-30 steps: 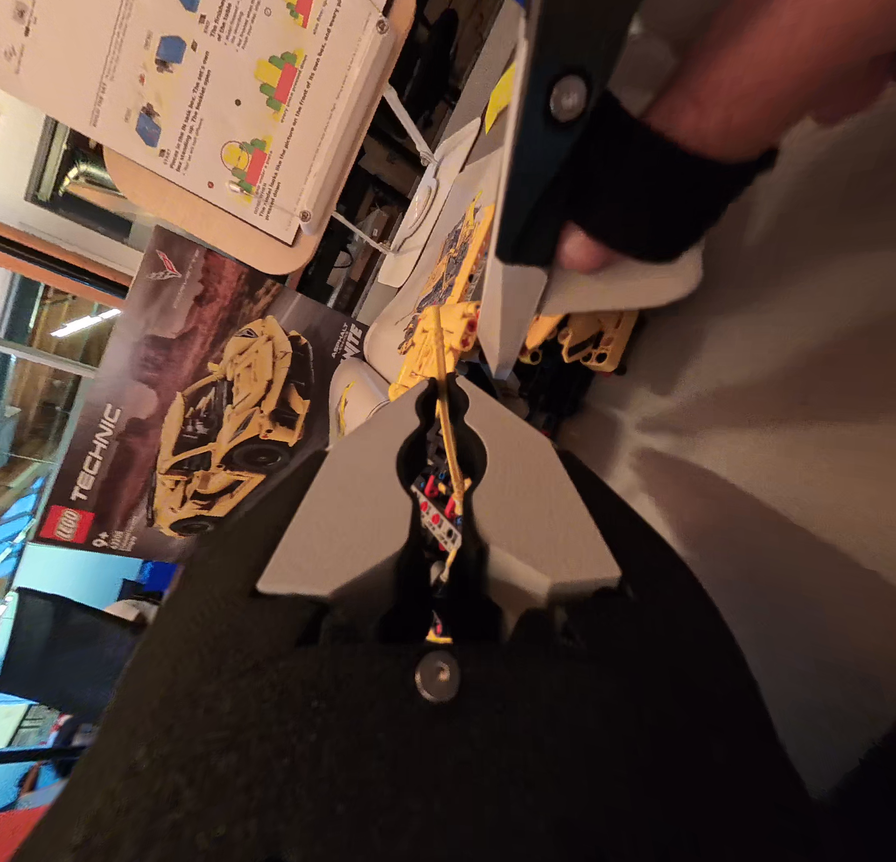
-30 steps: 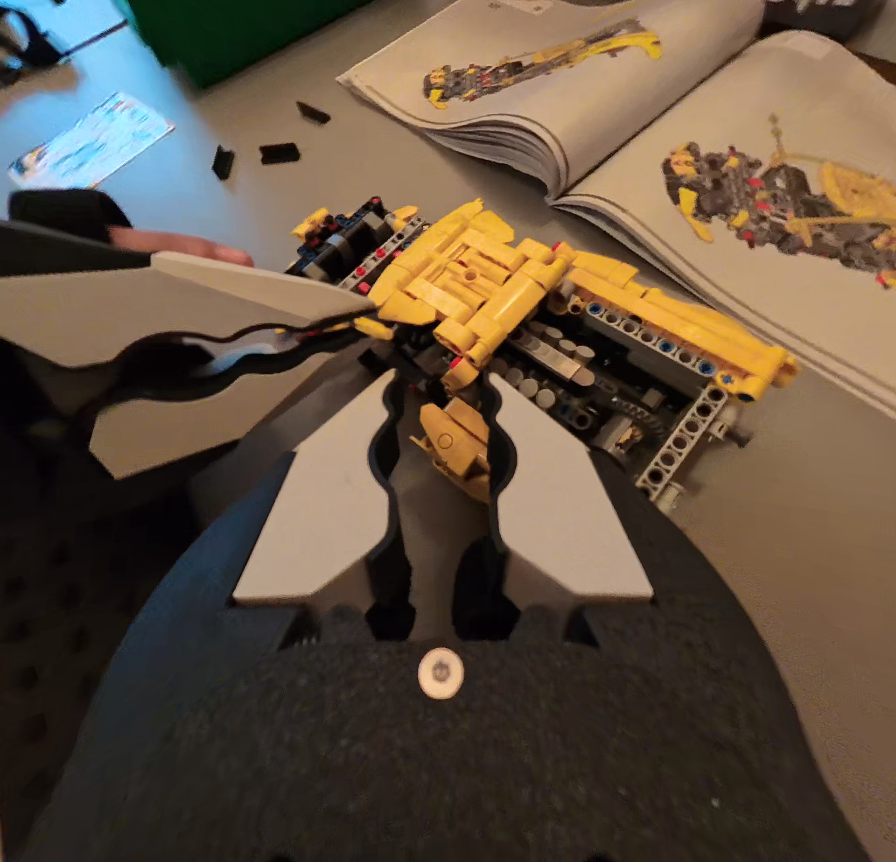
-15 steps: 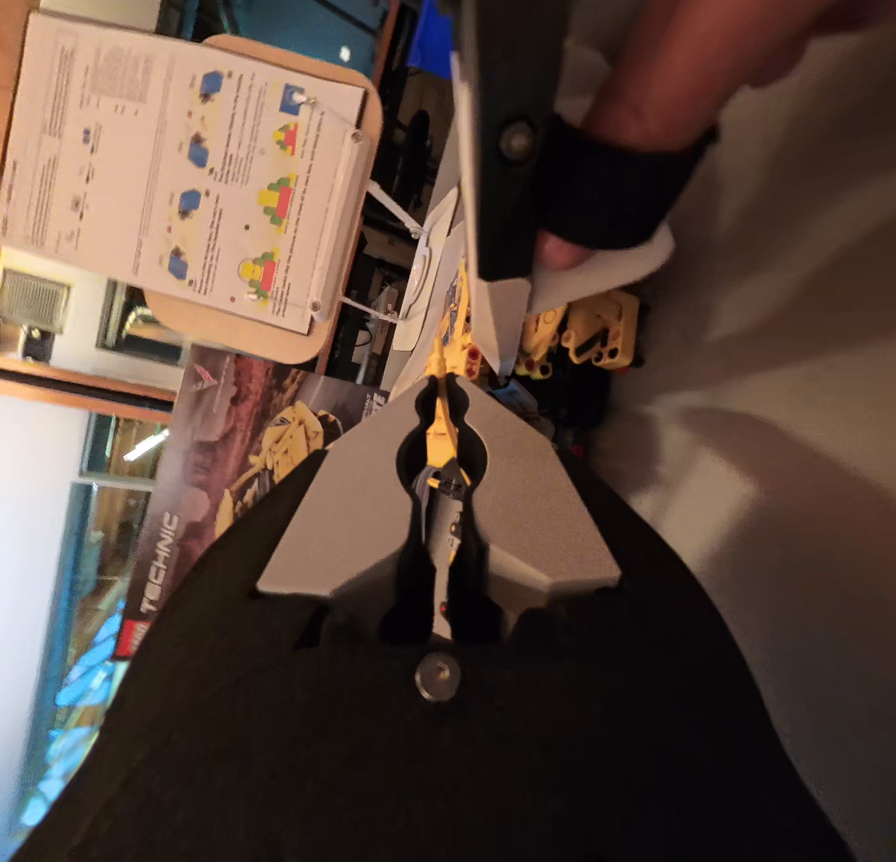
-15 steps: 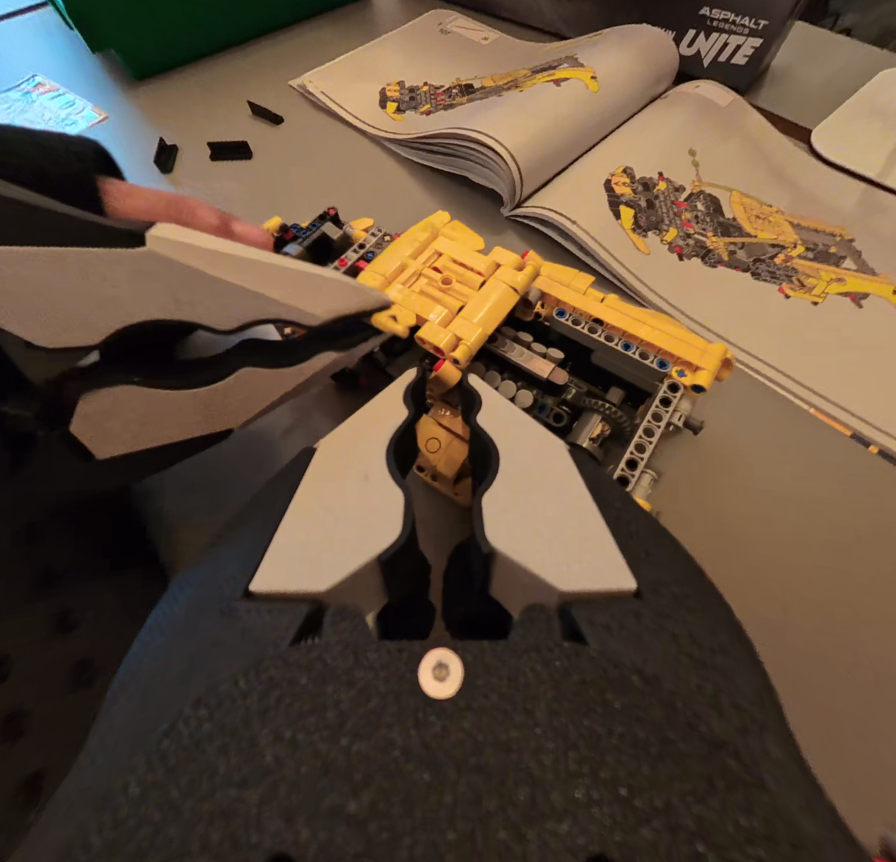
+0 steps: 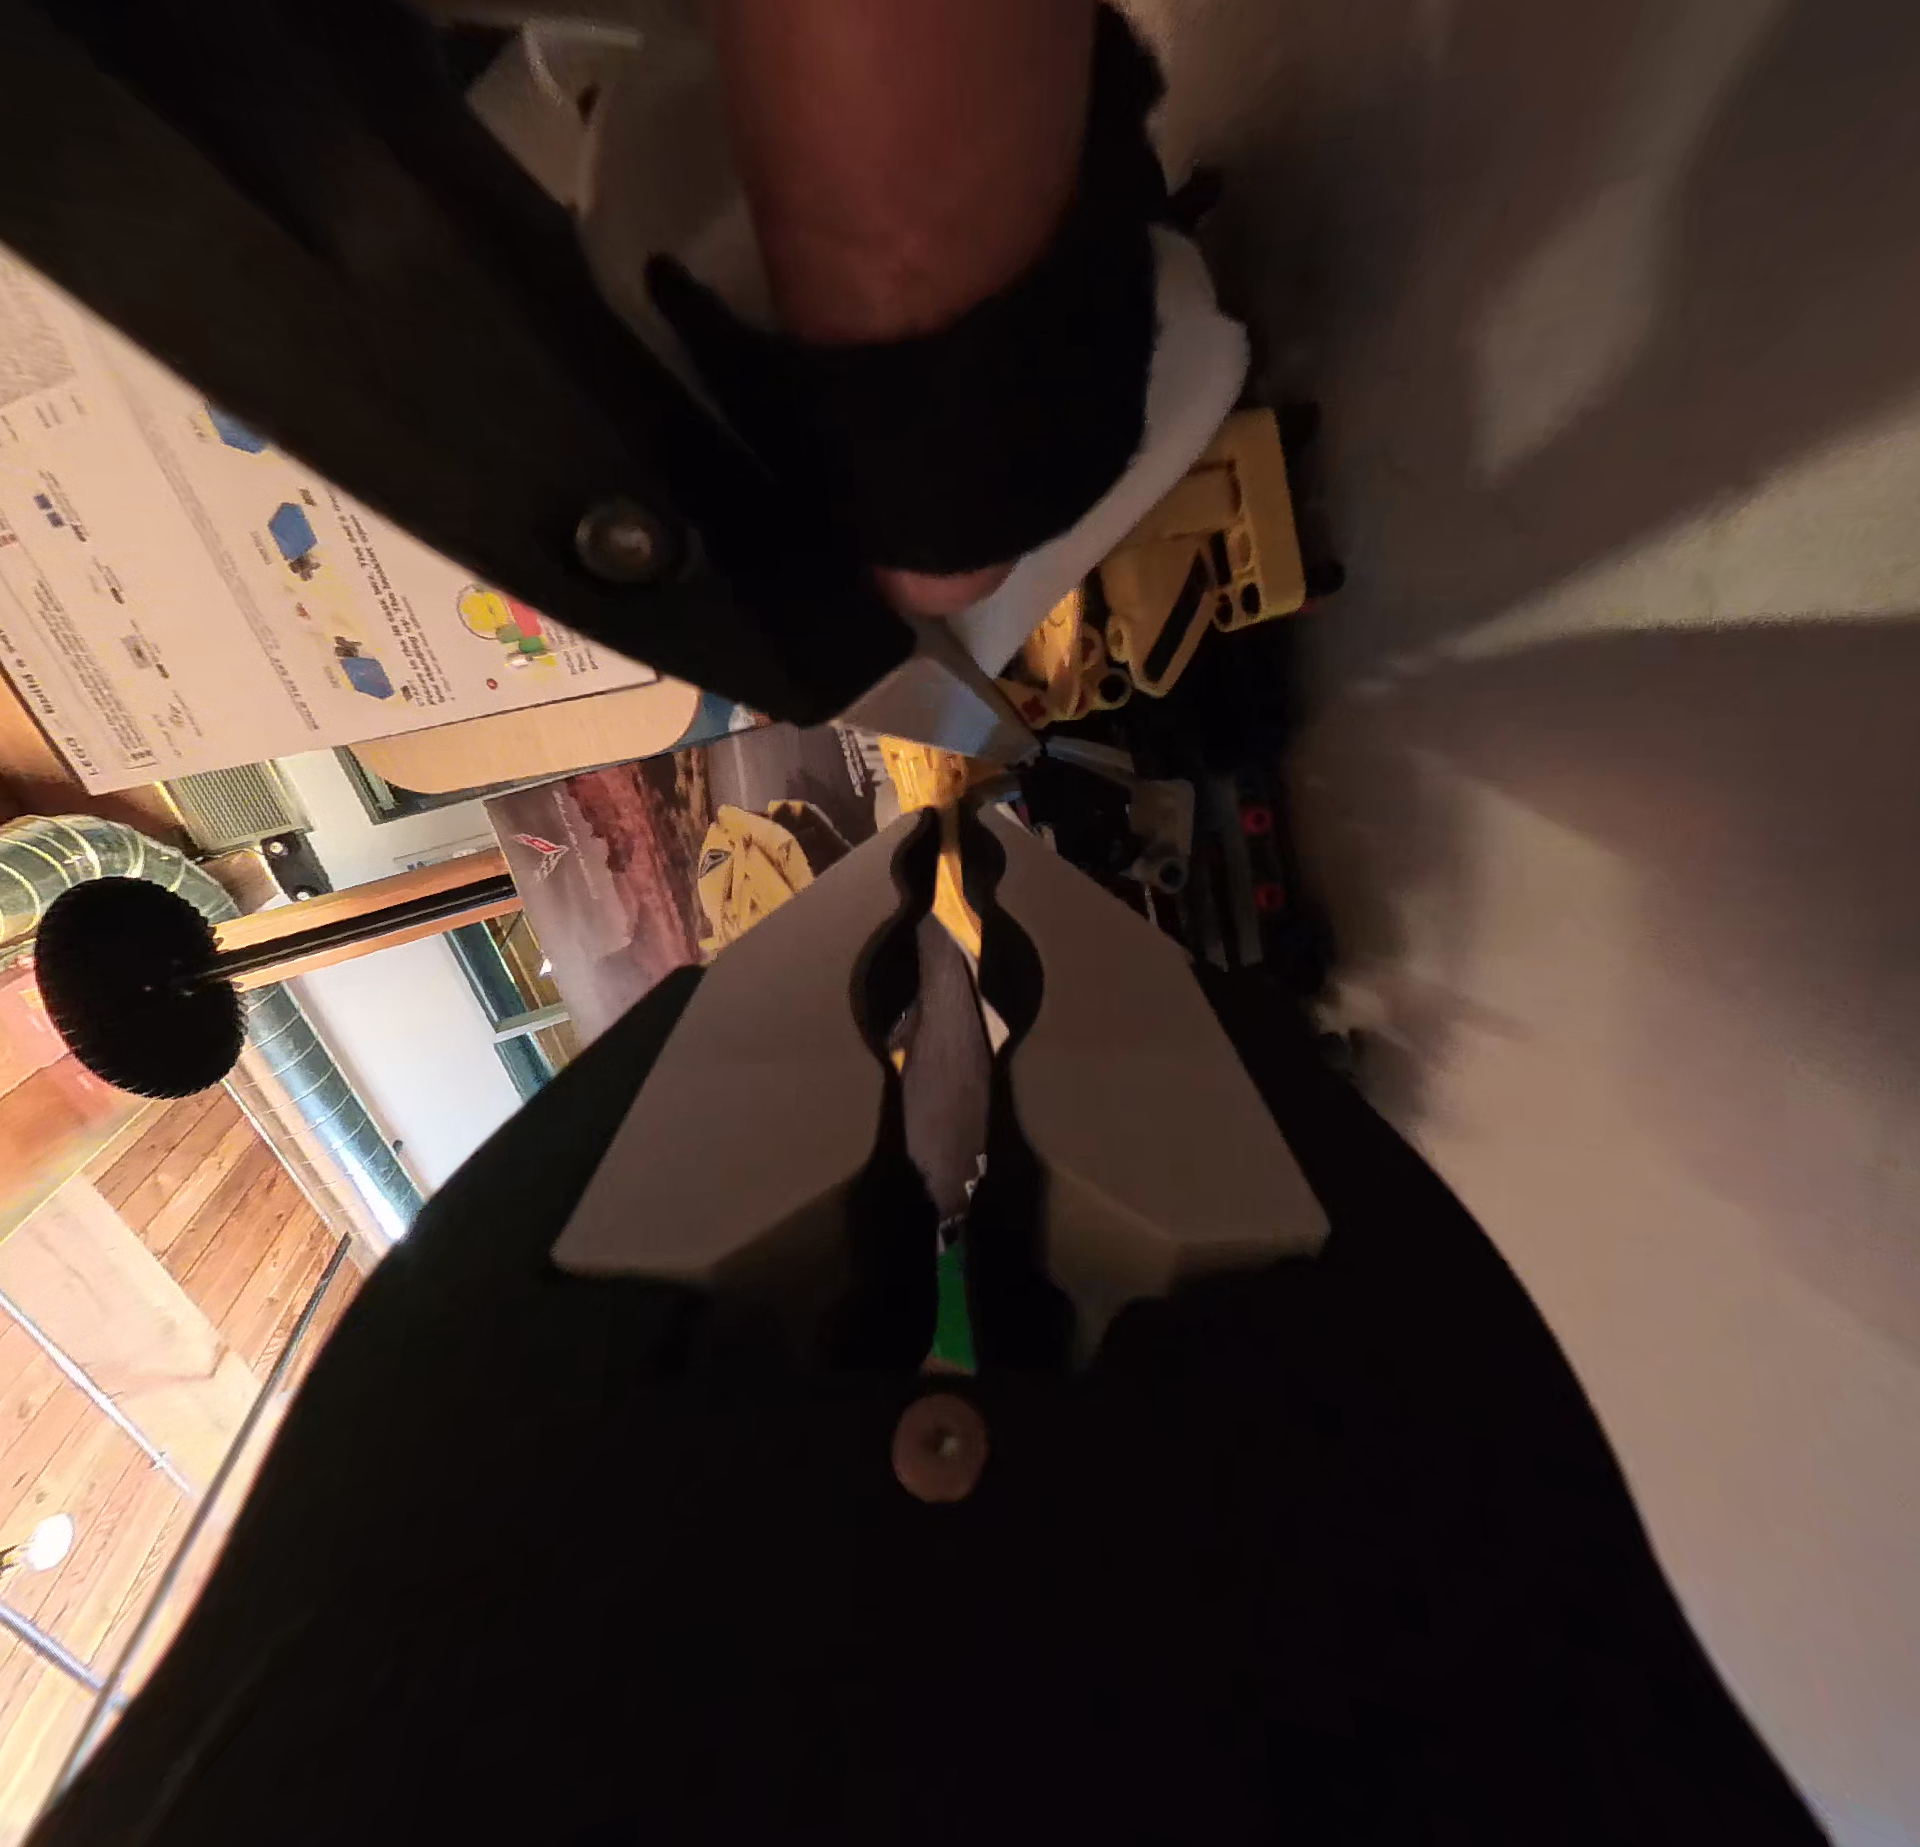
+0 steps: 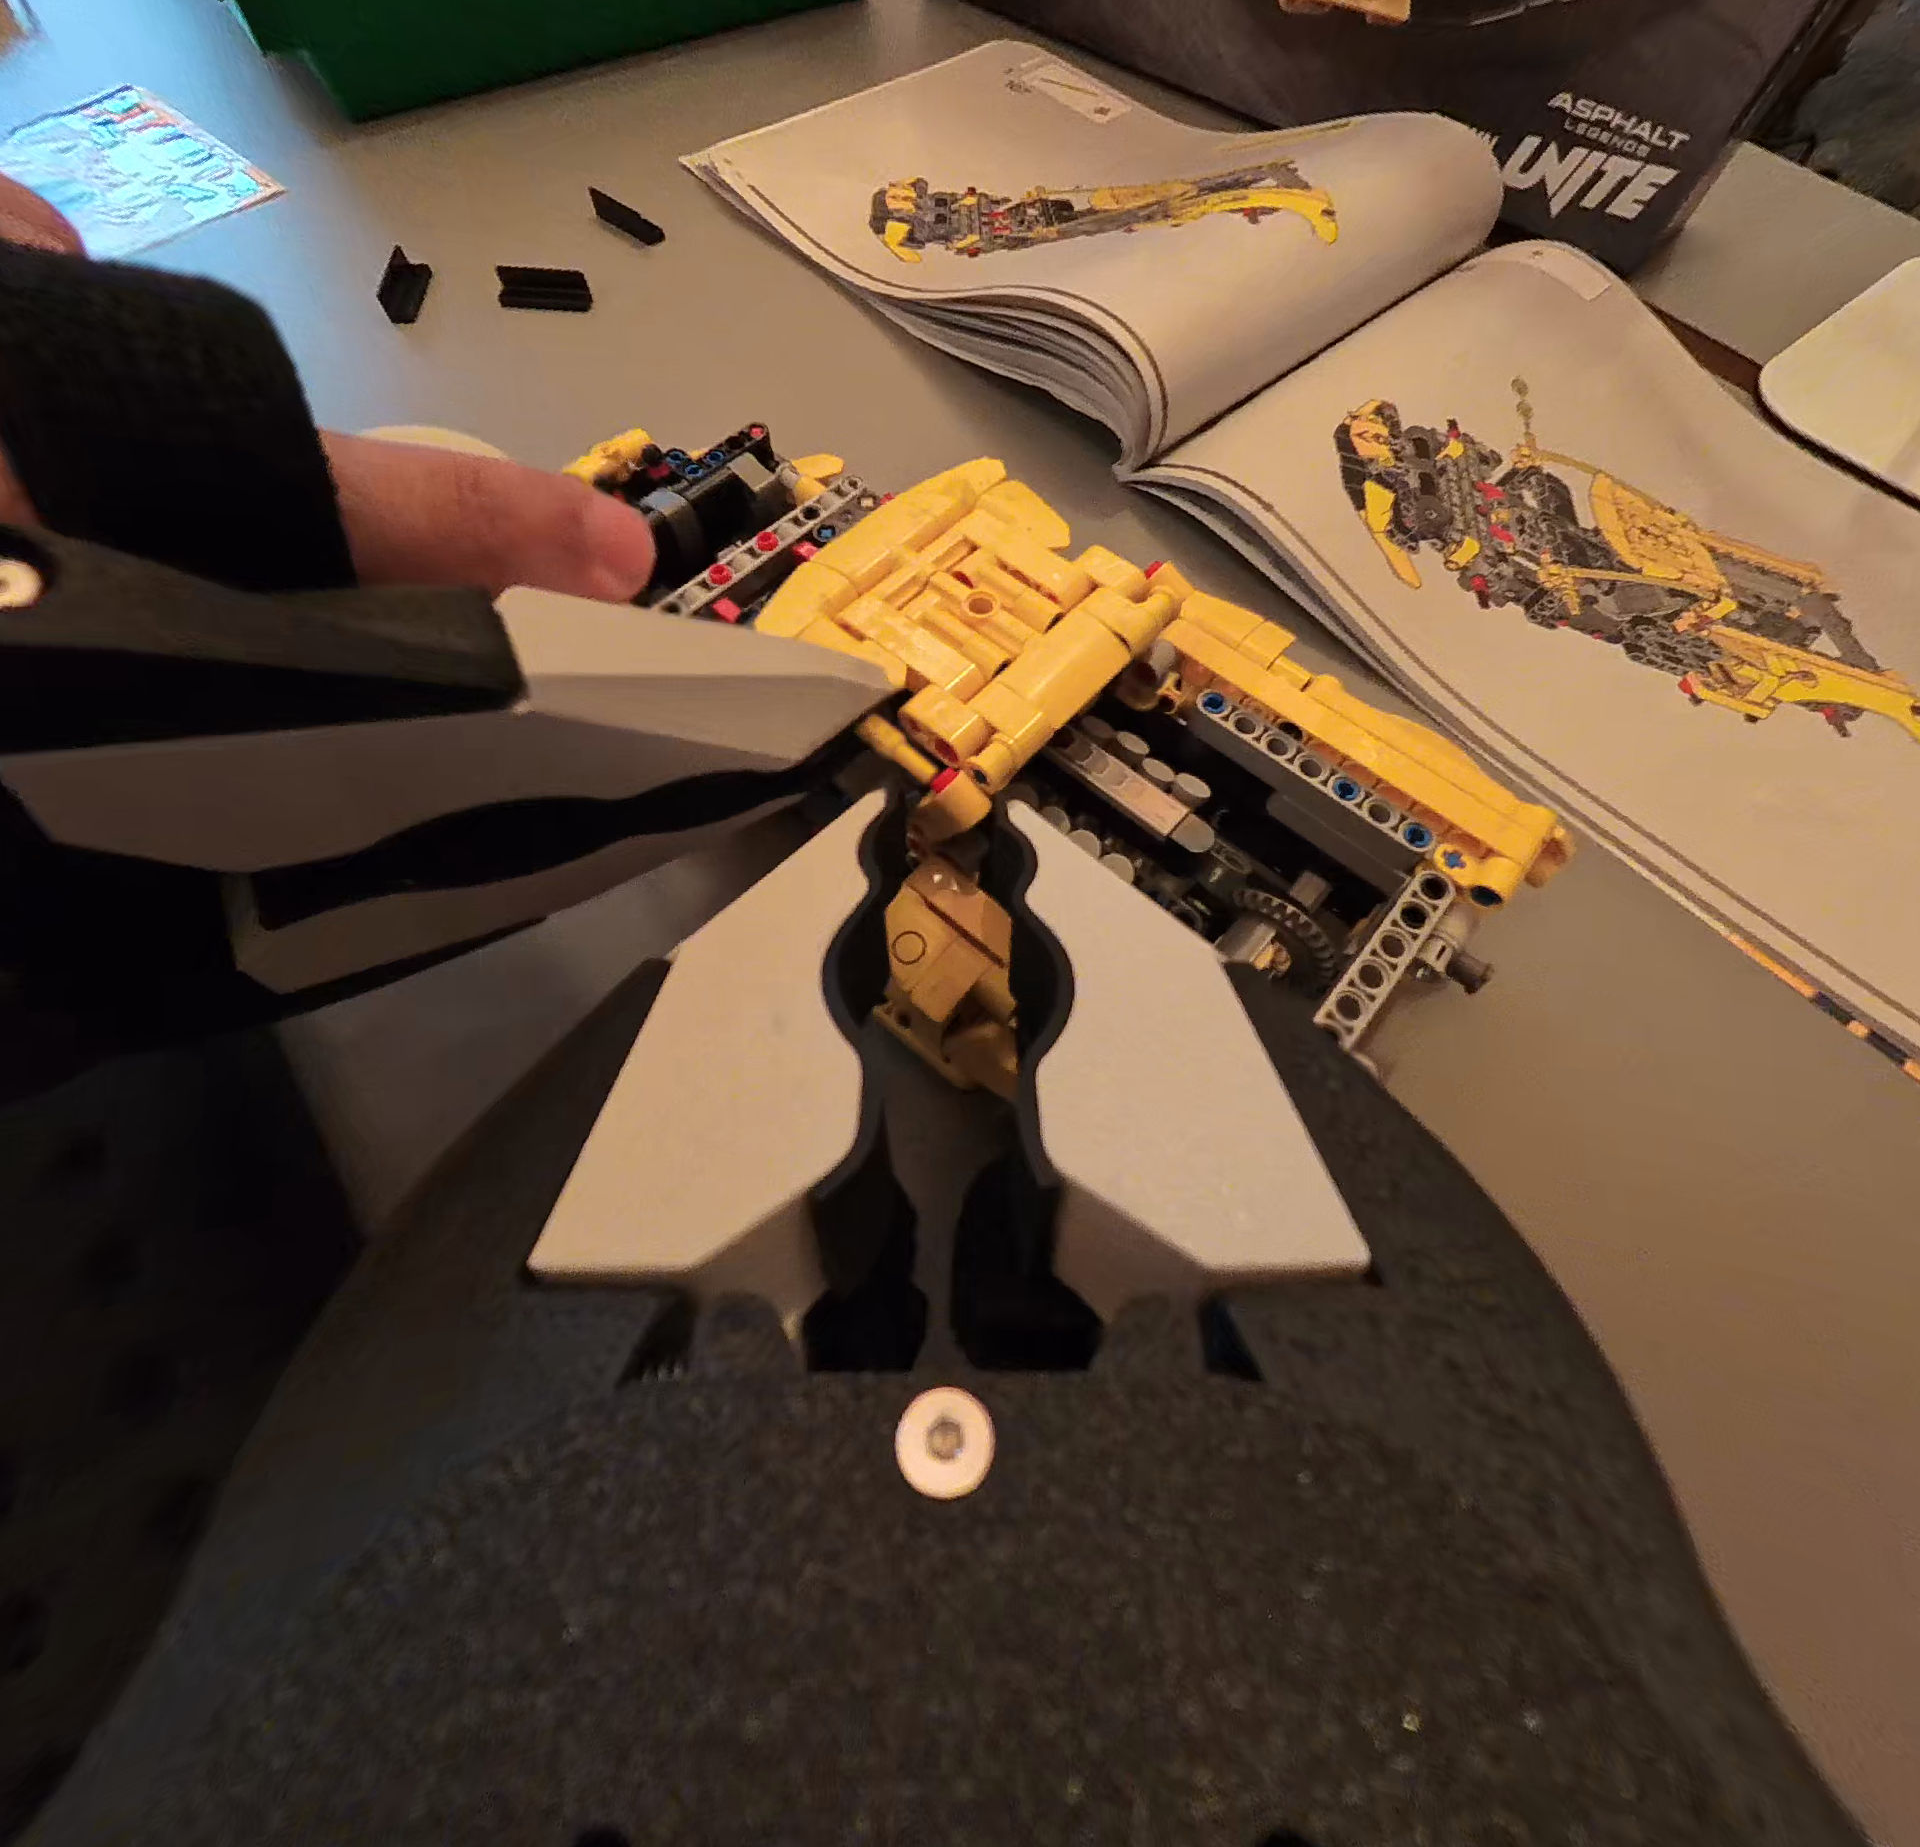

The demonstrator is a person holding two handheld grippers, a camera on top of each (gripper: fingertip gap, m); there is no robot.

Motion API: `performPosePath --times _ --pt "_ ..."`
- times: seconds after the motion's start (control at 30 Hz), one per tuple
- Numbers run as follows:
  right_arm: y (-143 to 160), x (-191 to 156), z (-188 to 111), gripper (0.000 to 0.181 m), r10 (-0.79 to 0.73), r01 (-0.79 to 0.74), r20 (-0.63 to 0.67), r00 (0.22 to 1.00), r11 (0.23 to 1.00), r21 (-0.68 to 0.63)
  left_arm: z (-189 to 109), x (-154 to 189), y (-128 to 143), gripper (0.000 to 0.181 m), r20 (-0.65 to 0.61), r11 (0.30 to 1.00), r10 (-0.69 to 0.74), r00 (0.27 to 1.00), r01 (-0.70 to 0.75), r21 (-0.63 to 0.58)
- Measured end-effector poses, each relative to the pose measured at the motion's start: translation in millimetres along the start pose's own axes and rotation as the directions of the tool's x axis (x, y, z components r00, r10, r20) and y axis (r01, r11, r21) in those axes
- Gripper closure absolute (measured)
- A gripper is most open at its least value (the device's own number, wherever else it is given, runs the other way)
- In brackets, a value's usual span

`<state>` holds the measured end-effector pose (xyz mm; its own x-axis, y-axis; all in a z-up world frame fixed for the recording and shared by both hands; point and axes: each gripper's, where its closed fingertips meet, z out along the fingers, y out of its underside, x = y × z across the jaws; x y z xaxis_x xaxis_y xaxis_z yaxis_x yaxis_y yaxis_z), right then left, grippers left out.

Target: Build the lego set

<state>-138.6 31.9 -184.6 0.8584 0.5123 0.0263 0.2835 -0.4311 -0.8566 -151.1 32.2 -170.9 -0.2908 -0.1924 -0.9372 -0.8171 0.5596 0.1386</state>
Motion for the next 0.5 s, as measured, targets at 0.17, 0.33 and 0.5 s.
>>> performPosePath --times 0.17,0.33,0.5 --pt "0.8 -3.8 0.4 0.166 -0.004 0.004 0.021 1.000 1.000 0.003 -1.6 2.2 3.2 0.179 -0.044 0.998 0.046 0.998 -0.048 -0.028" --pt "0.2 -4.2 0.9 0.165 -0.005 0.005 0.032 0.999 1.000 0.005 -0.7 2.1 3.8 0.178 -0.067 0.998 0.054 0.996 -0.055 -0.008" --pt "-0.4 -4.1 1.2 0.165 -0.045 0.044 0.023 0.999 0.999 0.005 -1.4 2.8 3.4 0.178 -0.089 0.999 0.012 0.996 -0.009 0.039"
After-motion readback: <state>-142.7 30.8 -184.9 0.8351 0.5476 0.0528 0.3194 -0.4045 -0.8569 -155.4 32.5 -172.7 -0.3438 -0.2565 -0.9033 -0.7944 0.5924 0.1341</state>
